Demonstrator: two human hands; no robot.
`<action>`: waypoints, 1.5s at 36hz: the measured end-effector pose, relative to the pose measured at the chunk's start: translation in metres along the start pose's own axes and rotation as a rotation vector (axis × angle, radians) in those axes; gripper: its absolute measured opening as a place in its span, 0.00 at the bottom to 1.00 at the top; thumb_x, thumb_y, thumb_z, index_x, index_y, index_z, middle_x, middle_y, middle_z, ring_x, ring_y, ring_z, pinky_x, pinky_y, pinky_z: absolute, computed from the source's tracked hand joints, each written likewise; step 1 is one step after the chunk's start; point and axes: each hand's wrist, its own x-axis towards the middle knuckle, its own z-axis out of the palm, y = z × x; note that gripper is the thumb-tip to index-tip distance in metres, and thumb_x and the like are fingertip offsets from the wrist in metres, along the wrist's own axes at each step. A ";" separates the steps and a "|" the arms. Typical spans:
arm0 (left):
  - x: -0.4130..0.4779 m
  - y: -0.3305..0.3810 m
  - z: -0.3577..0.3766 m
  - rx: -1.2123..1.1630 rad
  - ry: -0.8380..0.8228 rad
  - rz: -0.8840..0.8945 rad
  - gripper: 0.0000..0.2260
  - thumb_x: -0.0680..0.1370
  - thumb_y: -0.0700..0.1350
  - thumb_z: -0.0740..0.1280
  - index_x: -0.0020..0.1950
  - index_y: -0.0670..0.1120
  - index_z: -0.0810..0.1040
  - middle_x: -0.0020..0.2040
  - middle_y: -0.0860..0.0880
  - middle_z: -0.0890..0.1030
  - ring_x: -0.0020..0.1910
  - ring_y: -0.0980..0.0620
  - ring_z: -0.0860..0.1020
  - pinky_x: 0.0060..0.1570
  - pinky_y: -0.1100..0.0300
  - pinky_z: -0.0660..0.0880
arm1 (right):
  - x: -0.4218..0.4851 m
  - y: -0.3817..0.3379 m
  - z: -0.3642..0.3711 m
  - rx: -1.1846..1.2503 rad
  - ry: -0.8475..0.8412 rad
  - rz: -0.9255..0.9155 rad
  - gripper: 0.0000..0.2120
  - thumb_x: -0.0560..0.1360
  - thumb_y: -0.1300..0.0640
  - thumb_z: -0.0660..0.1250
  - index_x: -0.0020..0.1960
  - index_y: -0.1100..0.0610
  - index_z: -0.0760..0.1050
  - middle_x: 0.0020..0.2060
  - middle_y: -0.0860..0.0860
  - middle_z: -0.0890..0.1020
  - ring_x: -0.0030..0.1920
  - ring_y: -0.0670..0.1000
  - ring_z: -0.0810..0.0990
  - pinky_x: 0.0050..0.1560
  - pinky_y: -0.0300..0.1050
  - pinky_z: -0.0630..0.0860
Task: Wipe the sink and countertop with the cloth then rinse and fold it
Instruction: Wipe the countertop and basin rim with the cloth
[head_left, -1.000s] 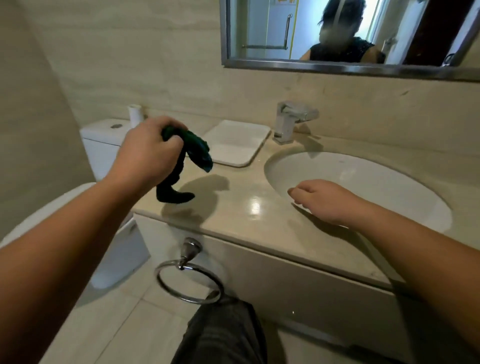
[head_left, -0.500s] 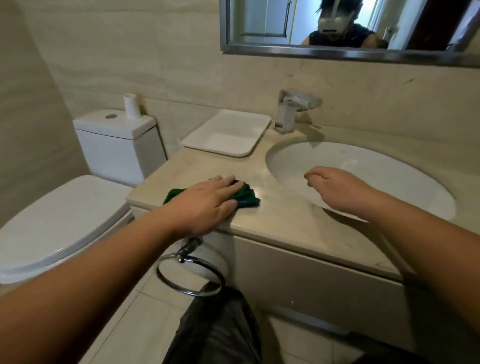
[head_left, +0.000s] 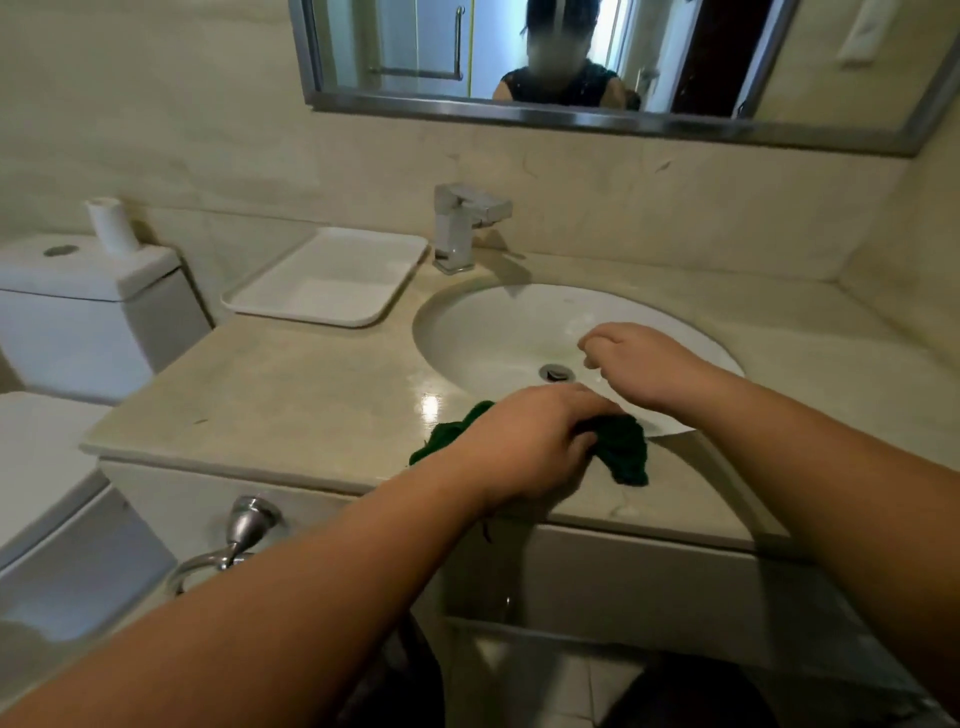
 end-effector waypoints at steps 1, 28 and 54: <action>-0.001 -0.004 -0.010 -0.040 0.065 -0.035 0.19 0.83 0.43 0.65 0.74 0.54 0.78 0.68 0.52 0.80 0.65 0.53 0.77 0.69 0.53 0.74 | 0.002 -0.001 -0.003 0.011 0.004 -0.003 0.19 0.84 0.55 0.53 0.59 0.64 0.78 0.56 0.60 0.81 0.56 0.60 0.79 0.62 0.58 0.75; -0.142 -0.208 -0.125 0.339 -0.004 -0.782 0.29 0.87 0.60 0.50 0.87 0.53 0.49 0.87 0.48 0.52 0.85 0.46 0.52 0.82 0.49 0.50 | 0.032 -0.079 0.075 -0.296 -0.545 -0.309 0.57 0.66 0.19 0.62 0.83 0.41 0.40 0.84 0.45 0.53 0.81 0.52 0.60 0.79 0.49 0.58; -0.025 -0.063 -0.042 0.161 -0.084 -0.280 0.21 0.85 0.56 0.62 0.78 0.57 0.72 0.77 0.53 0.73 0.74 0.50 0.70 0.75 0.50 0.65 | 0.001 -0.002 0.010 -0.156 -0.449 -0.092 0.23 0.83 0.55 0.56 0.78 0.50 0.69 0.75 0.45 0.72 0.71 0.47 0.71 0.73 0.43 0.66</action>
